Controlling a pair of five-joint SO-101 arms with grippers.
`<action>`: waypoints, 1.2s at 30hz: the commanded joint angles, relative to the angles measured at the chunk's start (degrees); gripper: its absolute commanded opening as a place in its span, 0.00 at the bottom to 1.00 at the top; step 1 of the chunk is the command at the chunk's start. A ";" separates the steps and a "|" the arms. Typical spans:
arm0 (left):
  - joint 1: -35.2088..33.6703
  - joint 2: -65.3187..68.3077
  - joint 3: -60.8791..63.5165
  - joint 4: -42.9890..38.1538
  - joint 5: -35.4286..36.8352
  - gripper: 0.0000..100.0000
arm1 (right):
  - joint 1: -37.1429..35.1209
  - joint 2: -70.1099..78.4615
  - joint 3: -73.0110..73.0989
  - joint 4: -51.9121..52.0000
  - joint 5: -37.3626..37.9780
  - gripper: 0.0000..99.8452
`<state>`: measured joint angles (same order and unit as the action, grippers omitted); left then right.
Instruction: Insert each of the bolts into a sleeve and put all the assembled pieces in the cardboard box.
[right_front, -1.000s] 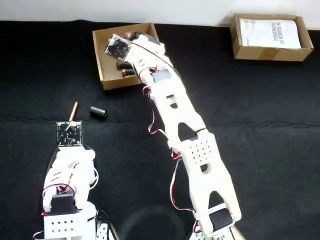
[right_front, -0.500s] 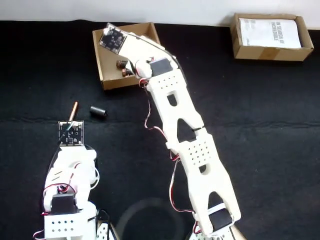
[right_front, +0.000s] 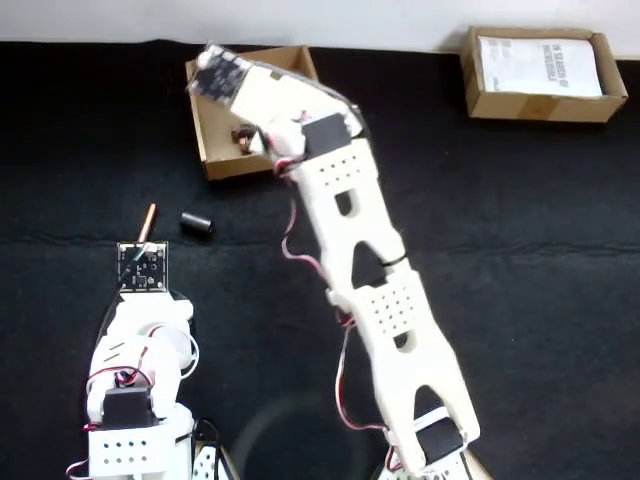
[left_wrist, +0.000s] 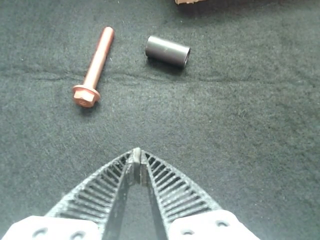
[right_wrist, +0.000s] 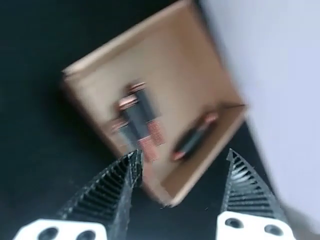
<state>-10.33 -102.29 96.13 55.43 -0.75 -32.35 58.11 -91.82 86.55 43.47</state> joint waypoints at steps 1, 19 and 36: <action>0.66 -1.63 0.92 0.09 -0.18 0.03 | -4.88 -1.45 -6.11 12.18 -0.97 0.23; -15.87 -1.27 0.92 -1.49 -0.35 0.03 | -11.74 -0.92 3.91 7.43 -26.73 0.23; -42.86 -1.36 0.92 5.10 -0.35 0.03 | -11.21 -0.84 32.84 -26.15 -22.33 0.23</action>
<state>-50.68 -102.29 96.13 59.56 -0.75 -44.31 58.02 -62.11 65.01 20.26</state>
